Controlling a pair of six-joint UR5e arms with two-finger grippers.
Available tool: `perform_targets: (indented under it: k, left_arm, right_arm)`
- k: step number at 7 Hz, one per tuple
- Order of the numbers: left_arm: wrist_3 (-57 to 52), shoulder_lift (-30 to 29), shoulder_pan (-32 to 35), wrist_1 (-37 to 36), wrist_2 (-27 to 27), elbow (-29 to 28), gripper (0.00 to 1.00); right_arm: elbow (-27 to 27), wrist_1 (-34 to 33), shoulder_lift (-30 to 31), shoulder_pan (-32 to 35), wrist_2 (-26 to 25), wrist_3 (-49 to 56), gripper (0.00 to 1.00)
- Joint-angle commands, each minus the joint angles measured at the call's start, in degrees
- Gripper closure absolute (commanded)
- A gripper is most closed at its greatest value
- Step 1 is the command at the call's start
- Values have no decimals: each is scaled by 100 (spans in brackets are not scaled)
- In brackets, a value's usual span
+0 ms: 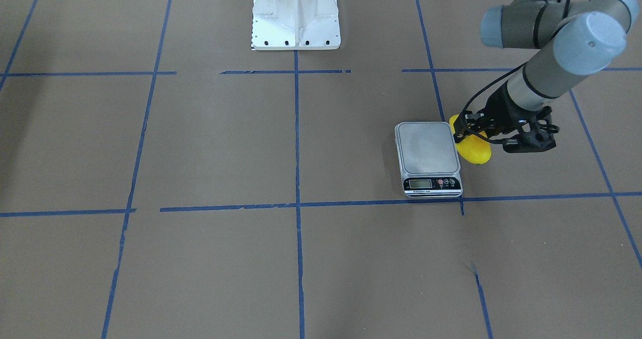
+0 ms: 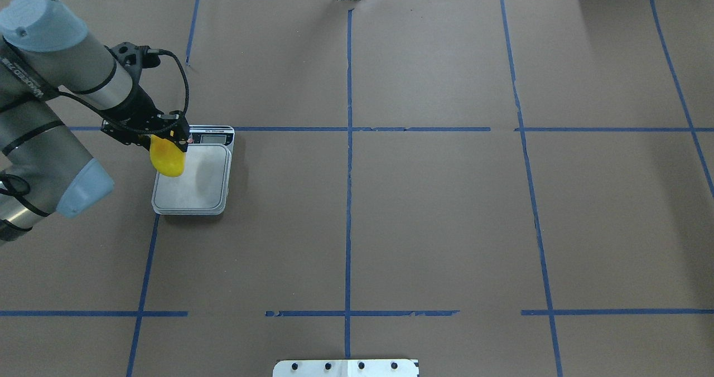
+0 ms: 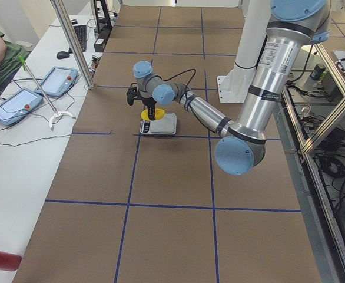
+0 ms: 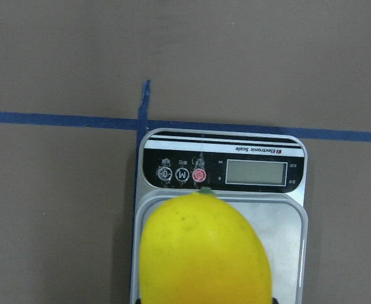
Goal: Weigh mango
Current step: 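Lower the mango onto the scale pan and open the left gripper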
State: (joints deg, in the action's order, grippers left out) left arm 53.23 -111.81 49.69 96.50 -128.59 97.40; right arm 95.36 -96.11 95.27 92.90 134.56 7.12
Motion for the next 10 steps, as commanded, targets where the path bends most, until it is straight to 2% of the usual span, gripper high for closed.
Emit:
perform_targets:
  k: [1, 2, 4, 6, 7, 9, 10]
  left_arm:
    - [205, -16, -214, 439, 115, -308, 100]
    - [188, 1, -214, 449, 115, -344, 93]
    - [135, 36, -223, 449, 124, -327, 0]
    - [82, 54, 21, 344, 133, 101, 0]
    - [4, 45, 406, -39, 133, 408, 0]
    - [-1282, 1, 1152, -1574, 89, 1146, 0]
    - [-2133, 88, 1879, -1886, 72, 1228, 0]
  right_arm:
    - [0, -4, 0, 0, 0, 0, 0]
    - [0, -4, 0, 0, 0, 0, 0]
    - [0, -4, 0, 0, 0, 0, 0]
    - [0, -4, 0, 0, 0, 0, 0]
    - [0, -4, 0, 0, 0, 0, 0]
    - [0, -4, 0, 0, 0, 0, 0]
    - [0, -4, 0, 0, 0, 0, 0]
